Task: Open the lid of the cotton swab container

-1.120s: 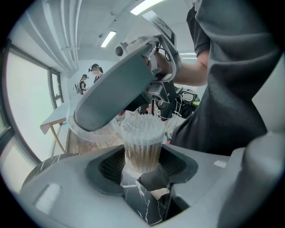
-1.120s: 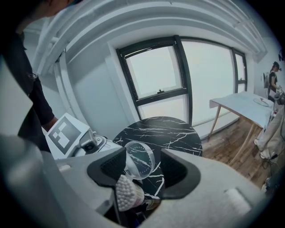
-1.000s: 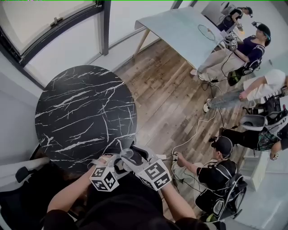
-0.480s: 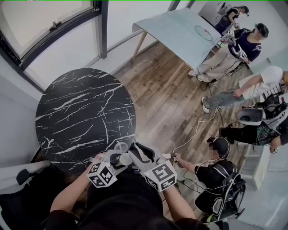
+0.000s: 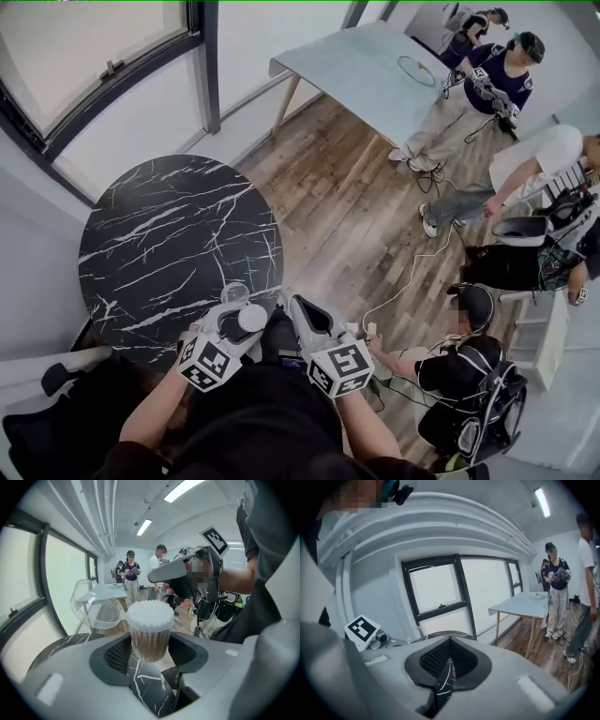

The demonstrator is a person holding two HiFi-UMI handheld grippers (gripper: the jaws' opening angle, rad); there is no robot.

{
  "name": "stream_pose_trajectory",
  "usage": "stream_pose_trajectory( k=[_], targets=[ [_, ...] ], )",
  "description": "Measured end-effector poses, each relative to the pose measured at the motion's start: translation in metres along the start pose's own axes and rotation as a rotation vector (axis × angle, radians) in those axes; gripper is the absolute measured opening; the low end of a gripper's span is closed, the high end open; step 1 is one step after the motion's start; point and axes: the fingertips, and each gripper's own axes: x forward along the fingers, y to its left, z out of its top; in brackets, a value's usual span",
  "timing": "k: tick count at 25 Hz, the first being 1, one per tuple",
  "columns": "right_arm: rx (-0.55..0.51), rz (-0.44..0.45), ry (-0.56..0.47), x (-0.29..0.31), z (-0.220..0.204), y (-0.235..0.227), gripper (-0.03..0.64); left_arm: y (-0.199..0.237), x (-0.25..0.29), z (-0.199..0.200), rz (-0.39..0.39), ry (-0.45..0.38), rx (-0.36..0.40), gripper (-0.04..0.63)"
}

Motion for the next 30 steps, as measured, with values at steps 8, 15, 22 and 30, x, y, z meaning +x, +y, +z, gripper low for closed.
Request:
stream_pose_trajectory(
  k=[8, 15, 22, 30],
  targets=[
    [0.045, -0.09, -0.055, -0.006, -0.007, -0.01, 0.002, 0.027, -0.018, 0.021, 0.145, -0.05, -0.1, 0.253],
    [0.054, -0.143, -0.133, -0.016, -0.017, -0.002, 0.002, 0.035, -0.027, 0.034, 0.24, -0.105, -0.162, 0.253],
    [0.055, -0.179, -0.173, -0.032, -0.02, 0.005, 0.002, 0.04, -0.039, 0.042, 0.33, -0.168, -0.197, 0.253],
    [0.026, -0.189, -0.171, -0.037, -0.022, 0.009, 0.002, 0.034, -0.039, 0.039, 0.349, -0.184, -0.191, 0.253]
  ],
)
